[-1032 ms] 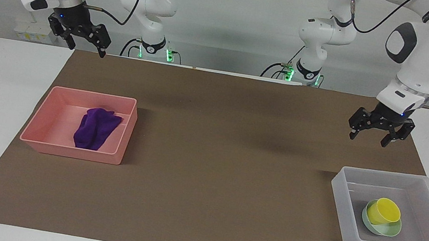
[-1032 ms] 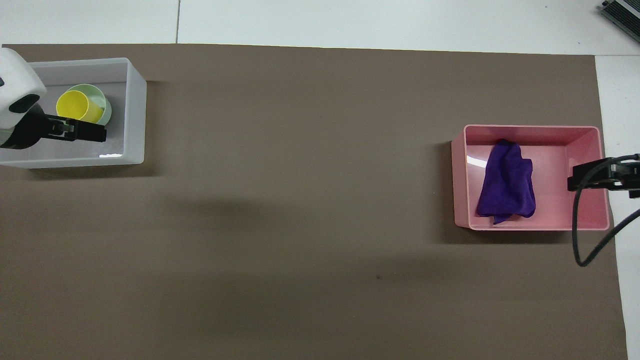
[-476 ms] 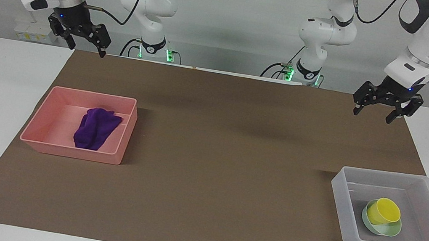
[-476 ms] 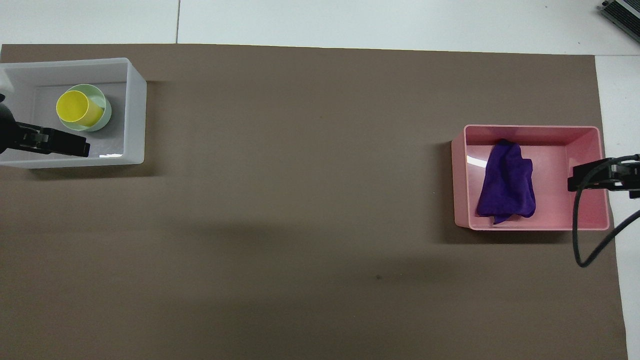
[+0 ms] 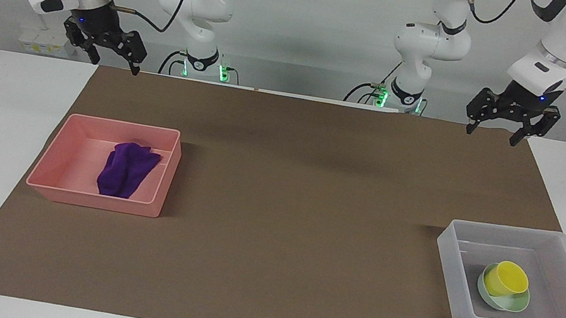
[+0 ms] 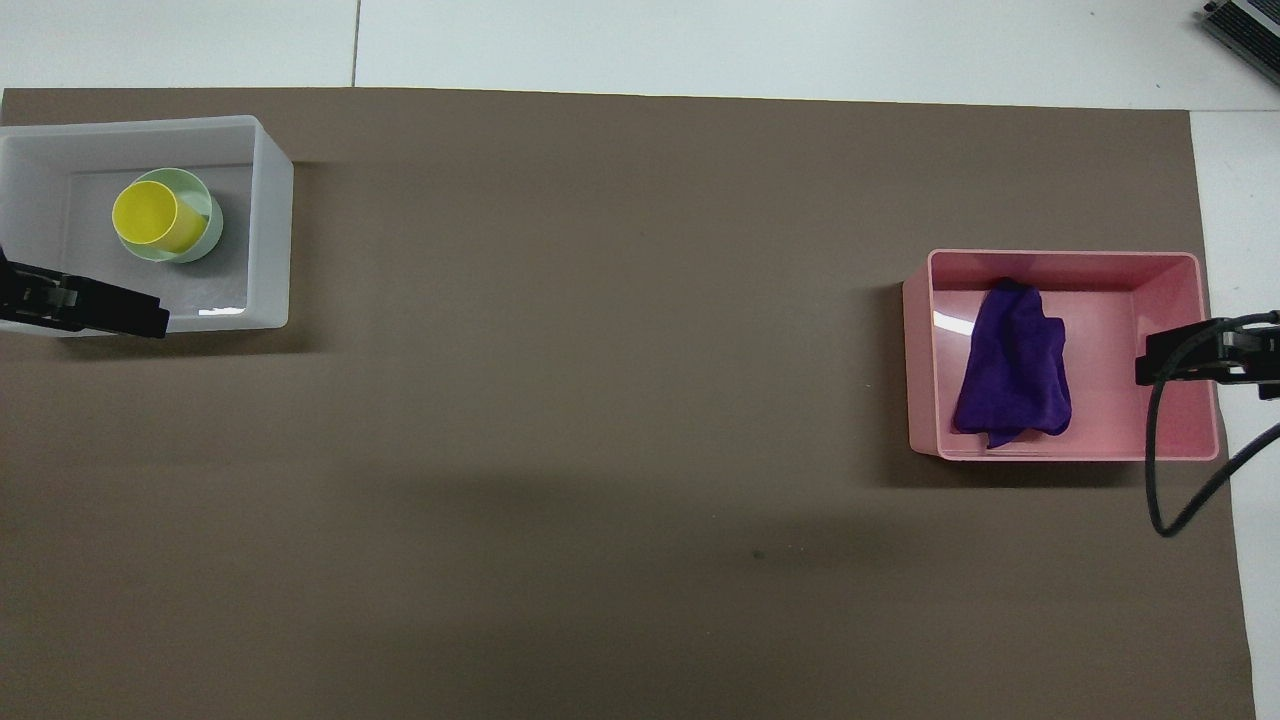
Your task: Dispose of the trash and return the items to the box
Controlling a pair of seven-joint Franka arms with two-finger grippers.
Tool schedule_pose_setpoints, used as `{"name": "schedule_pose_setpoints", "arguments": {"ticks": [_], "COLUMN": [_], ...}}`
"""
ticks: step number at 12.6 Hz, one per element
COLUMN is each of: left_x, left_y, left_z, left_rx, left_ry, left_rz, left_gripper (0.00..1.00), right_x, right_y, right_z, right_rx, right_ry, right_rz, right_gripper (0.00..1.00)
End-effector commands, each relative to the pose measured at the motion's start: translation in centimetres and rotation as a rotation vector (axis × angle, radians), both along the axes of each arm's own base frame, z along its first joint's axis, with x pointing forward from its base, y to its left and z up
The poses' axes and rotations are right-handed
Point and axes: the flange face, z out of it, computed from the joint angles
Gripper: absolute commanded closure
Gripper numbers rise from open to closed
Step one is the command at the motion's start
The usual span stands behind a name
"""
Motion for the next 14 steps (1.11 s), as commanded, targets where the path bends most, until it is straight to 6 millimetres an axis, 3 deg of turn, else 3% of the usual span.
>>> {"name": "schedule_pose_setpoints", "arguments": {"ticks": [1,2,14], "left_x": [-0.57,-0.43,-0.91], "left_y": [0.02,0.74,0.90], "left_z": [-0.32,-0.46,-0.62], "left_rx": [0.022,0.022,0.027], "left_ry": [0.028,0.030,0.063], "left_rz": [0.006,0.023,0.037], "left_gripper": [0.00,0.00,0.00], "right_x": [-0.88,-0.94,-0.91], "right_y": [-0.01,-0.09,-0.01], "right_z": [-0.06,-0.13,-0.58], "right_rx": [0.019,0.019,0.018], "right_ry": [0.002,0.003,-0.009], "right_rz": [0.018,0.018,0.024], "right_gripper": [0.00,0.00,0.00]}}
